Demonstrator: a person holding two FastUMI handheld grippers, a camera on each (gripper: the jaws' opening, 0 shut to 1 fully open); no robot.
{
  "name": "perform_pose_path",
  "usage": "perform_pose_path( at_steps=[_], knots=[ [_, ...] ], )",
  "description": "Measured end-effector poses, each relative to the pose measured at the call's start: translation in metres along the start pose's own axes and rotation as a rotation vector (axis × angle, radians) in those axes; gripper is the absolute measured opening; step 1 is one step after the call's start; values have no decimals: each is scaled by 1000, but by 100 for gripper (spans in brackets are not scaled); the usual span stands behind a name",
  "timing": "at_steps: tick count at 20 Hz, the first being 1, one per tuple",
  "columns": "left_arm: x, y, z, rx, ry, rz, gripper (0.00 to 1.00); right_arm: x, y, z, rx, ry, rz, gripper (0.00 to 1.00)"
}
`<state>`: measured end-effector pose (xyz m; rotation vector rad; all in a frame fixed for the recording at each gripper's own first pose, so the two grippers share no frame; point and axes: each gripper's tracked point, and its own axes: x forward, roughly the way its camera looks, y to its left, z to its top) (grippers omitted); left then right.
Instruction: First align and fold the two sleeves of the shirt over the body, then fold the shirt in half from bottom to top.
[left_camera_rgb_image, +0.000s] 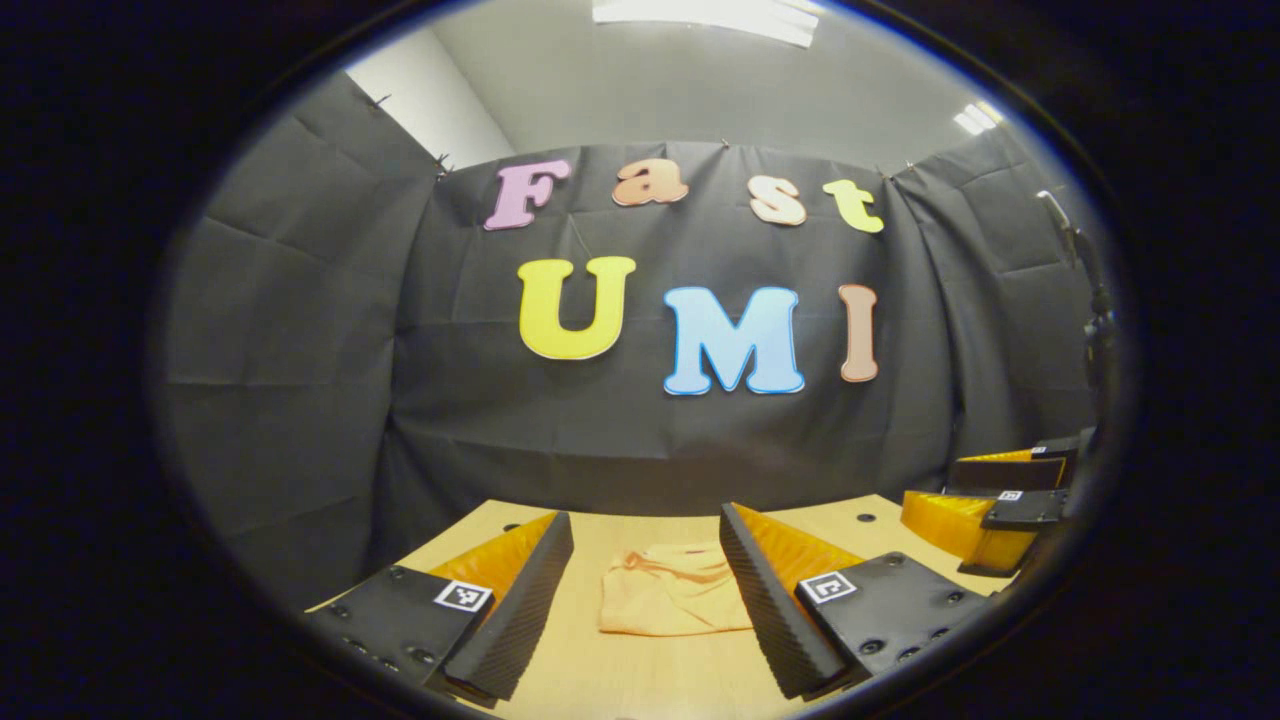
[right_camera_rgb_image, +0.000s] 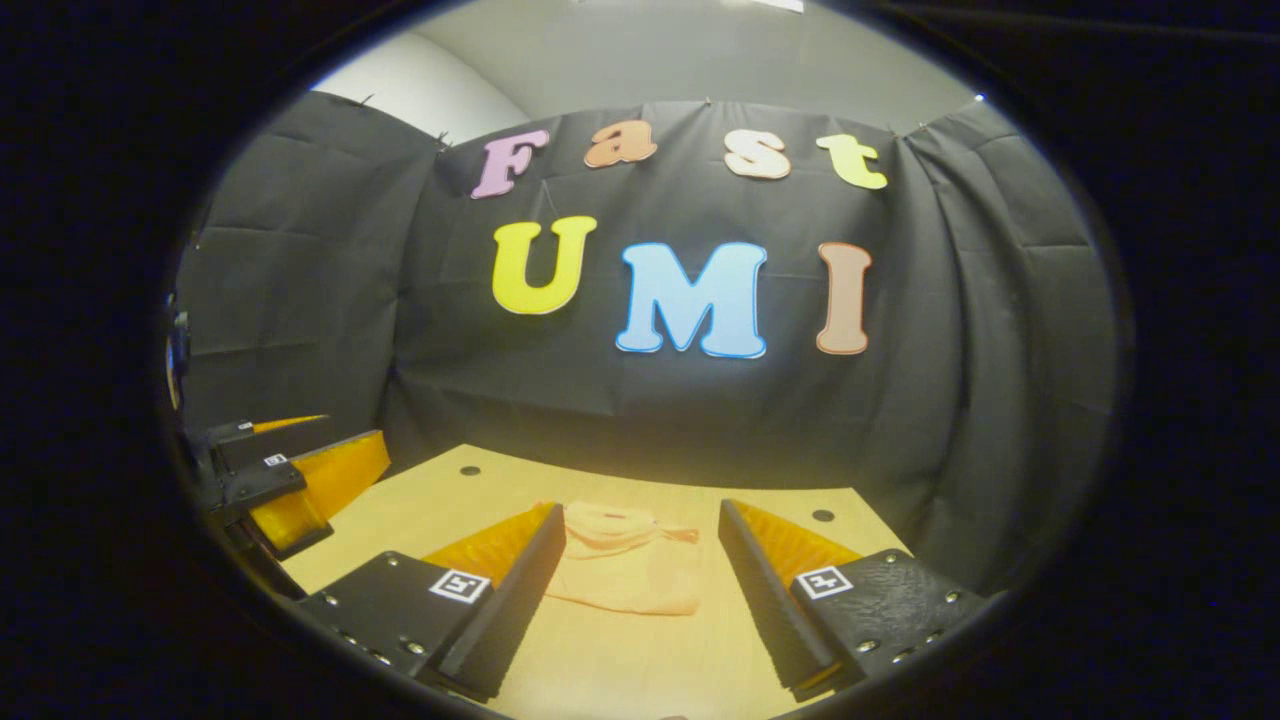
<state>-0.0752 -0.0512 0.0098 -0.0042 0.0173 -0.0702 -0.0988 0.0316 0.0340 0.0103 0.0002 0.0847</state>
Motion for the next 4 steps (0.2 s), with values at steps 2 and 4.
perform_pose_path(
  at_steps=[2,4],
  knots=[
    [-4,4,0,10,-3,6,99,1,4,4,9,-12,6,95],
    [-5,4,3,12,-11,7,99,1,6,7,11,-17,9,95]
  ],
)
